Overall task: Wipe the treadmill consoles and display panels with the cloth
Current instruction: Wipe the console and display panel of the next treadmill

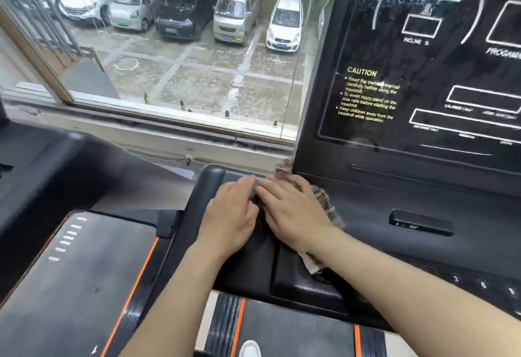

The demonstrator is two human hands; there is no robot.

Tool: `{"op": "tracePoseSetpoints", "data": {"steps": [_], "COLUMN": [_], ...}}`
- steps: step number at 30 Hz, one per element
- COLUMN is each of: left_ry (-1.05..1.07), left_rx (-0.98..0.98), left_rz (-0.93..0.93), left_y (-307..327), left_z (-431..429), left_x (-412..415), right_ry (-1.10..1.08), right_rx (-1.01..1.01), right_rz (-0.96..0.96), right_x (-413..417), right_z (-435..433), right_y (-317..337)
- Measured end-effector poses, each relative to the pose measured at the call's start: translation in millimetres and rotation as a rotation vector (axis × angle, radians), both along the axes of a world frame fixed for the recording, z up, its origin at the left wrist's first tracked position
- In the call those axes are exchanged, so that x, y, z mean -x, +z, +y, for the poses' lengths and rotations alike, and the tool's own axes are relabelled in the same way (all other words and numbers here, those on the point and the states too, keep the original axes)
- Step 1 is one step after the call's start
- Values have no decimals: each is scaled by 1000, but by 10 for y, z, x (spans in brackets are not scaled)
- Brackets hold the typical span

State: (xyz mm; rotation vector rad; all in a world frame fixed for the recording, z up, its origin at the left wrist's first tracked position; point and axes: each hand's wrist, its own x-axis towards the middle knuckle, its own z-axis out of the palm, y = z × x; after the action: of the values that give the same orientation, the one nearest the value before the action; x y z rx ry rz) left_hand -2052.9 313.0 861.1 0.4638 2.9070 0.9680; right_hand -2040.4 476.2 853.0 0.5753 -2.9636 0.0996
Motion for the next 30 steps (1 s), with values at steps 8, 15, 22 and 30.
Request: {"op": "tracePoseSetpoints", "data": {"steps": [8, 15, 22, 30], "left_ry": [192, -44, -170, -55], "left_rx": [-147, 59, 70, 166], "left_rz": [17, 84, 140, 186], "left_y": [-18, -150, -154, -100], "left_z": [-301, 118, 581, 352], "left_x": [33, -92, -364, -628], "right_ry": [81, 137, -115, -62], "right_rx": [132, 204, 47, 349], "right_rz": [-223, -99, 25, 44], "right_x": [227, -380, -761, -753], "right_z": [-729, 15, 911, 294], "right_y": [-91, -38, 78, -62]}}
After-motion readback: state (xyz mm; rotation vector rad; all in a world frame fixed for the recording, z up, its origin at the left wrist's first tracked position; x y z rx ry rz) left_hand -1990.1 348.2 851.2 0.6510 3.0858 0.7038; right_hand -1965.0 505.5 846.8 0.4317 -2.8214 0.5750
